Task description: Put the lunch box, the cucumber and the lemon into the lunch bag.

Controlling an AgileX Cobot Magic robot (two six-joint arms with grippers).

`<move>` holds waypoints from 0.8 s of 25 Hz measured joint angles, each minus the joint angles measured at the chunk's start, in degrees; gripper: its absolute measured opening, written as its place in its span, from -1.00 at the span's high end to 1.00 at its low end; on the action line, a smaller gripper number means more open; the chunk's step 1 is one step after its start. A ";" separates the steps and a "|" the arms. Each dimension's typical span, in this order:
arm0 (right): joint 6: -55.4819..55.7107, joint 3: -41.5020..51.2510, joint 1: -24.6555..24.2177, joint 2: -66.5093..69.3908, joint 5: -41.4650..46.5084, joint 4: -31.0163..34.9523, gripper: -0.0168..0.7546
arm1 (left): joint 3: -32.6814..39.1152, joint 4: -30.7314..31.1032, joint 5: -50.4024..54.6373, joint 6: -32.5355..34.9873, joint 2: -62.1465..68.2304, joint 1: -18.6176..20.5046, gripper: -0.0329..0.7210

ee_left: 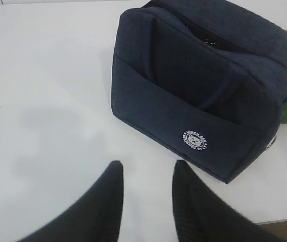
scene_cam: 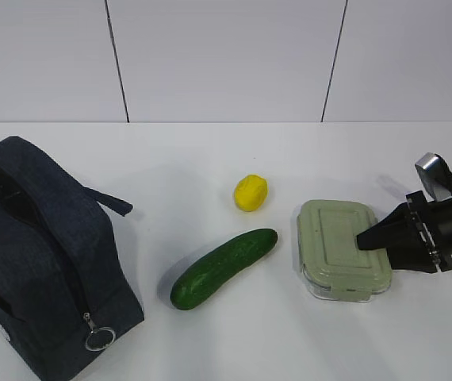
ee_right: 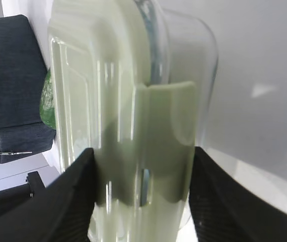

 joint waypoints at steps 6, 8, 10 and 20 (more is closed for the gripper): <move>0.34 0.00 0.00 0.00 0.00 0.00 -0.09 | 0.00 0.00 0.00 0.00 0.00 0.00 0.27; 0.34 0.00 0.00 0.00 0.00 0.00 -0.08 | 0.00 0.00 0.00 0.00 0.00 0.00 0.27; 0.34 0.00 0.00 0.00 0.00 0.00 -0.07 | 0.00 0.00 0.00 0.00 0.00 0.00 0.27; 1.67 0.00 0.00 0.00 0.00 0.00 -0.07 | 0.00 0.00 0.00 0.00 0.00 0.00 0.27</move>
